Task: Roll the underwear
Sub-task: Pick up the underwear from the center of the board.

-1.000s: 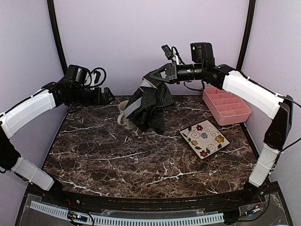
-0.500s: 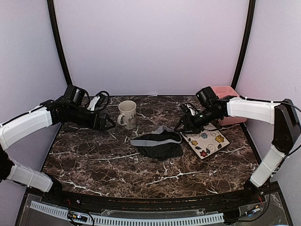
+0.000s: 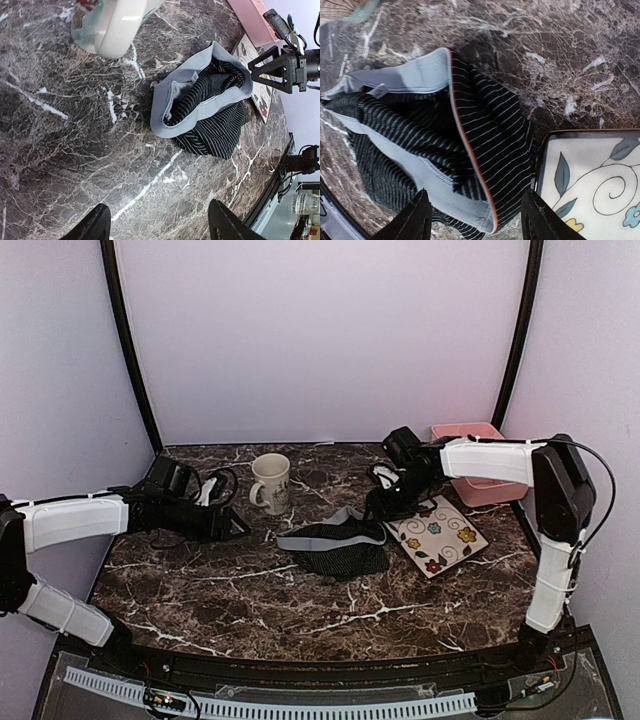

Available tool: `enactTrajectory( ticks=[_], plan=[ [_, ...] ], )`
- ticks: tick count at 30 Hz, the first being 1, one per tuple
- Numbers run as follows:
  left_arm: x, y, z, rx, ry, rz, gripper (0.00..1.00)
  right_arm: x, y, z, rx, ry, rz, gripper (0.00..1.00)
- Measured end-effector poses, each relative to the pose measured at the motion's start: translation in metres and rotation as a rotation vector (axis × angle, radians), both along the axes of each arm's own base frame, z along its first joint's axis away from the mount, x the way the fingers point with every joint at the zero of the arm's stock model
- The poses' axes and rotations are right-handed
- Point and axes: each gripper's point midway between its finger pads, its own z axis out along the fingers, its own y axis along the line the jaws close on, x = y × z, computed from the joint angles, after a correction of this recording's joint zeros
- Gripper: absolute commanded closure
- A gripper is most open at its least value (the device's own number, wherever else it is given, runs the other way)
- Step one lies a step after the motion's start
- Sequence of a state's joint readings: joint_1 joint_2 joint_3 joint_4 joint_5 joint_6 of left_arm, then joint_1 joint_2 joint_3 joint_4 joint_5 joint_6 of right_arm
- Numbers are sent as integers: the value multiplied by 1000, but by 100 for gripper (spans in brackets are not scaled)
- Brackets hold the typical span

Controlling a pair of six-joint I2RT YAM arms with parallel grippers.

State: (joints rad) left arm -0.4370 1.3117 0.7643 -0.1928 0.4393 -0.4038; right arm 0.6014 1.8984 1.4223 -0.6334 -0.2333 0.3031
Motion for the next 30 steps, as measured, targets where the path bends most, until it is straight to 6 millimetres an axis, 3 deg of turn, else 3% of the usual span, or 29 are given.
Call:
enactTrajectory(
  ticks=[5,11,15,18,21,26,30],
  plan=[
    [9,-6,-22,-67,79,88,35,16,4,-22,-76,0,14,40],
    [13,-23,-40,-171,149,144,36,51,31,-10,-59,-89,45,41],
    [16,-28,-40,-204,156,163,37,65,45,-12,-72,-133,75,43],
    [19,-29,-36,-220,149,172,37,69,49,-27,-126,-141,105,47],
    [20,-29,-35,-228,145,180,37,65,47,-41,-188,-130,131,60],
    [13,-26,-43,-235,168,201,40,61,42,-41,-240,-128,133,96],
    [7,-27,-49,-250,183,210,39,66,50,-16,-195,-173,116,100]
  ],
)
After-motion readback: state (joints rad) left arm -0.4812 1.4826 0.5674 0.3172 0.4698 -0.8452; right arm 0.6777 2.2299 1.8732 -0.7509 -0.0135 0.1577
